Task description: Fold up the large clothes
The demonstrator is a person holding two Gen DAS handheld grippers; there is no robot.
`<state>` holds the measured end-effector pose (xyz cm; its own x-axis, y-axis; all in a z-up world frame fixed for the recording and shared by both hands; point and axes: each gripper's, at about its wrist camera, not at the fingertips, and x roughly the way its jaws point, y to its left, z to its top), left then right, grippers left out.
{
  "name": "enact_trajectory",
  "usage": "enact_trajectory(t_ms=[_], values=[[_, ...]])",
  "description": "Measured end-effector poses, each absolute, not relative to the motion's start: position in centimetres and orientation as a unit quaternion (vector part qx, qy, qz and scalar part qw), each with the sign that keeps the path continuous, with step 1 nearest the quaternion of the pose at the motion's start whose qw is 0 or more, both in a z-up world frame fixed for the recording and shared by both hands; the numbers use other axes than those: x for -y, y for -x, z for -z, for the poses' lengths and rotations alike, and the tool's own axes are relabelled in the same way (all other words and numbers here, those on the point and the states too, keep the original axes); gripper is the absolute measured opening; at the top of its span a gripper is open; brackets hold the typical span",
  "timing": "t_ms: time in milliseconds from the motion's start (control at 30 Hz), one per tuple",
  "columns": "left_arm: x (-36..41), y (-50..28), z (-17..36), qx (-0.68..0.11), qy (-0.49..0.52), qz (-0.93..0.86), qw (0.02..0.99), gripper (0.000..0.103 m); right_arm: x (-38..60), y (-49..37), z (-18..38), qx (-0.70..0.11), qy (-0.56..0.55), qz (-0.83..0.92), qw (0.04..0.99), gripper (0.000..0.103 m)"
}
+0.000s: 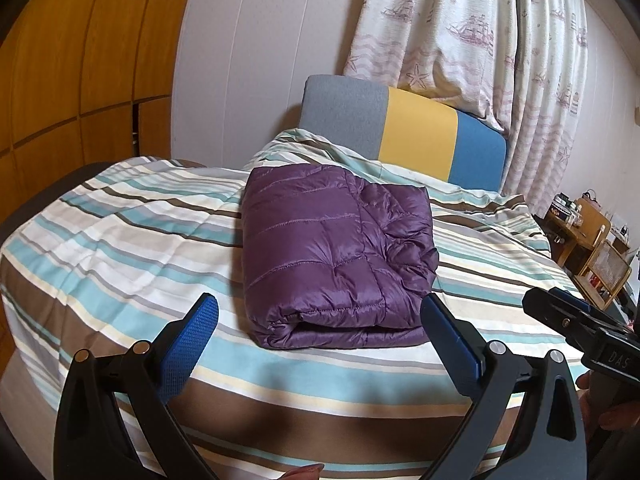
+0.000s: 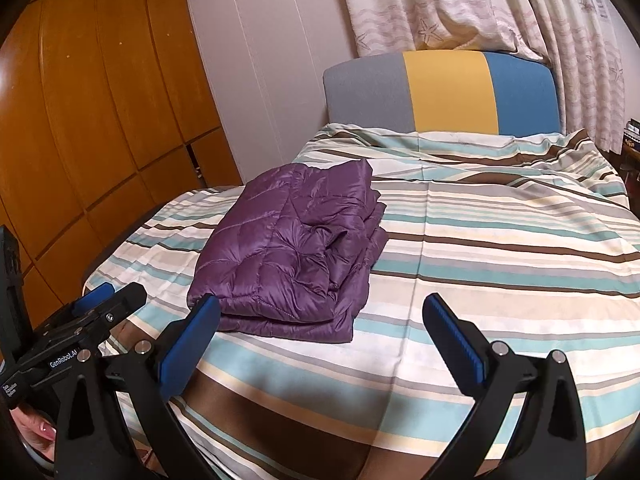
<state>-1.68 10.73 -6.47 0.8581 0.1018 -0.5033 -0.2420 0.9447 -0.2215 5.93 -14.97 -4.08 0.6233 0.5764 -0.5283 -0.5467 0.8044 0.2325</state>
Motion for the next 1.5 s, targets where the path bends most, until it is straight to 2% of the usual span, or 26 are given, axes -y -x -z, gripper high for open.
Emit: enact_trajectory(t_ms=[1100,1500], values=[[-10.0,1.5,6.9,-0.260,0.141,-0.081,0.952,0.100,14.9,-5.9,4.1,-0.306,-0.024,-0.311,0.900,0.101],[-9.7,1.9,6.6,-0.239,0.144,-0.066,0.958,0.100,14.9,-6.0,4.3,-0.308,-0.026,-0.312,0.898,0.101]])
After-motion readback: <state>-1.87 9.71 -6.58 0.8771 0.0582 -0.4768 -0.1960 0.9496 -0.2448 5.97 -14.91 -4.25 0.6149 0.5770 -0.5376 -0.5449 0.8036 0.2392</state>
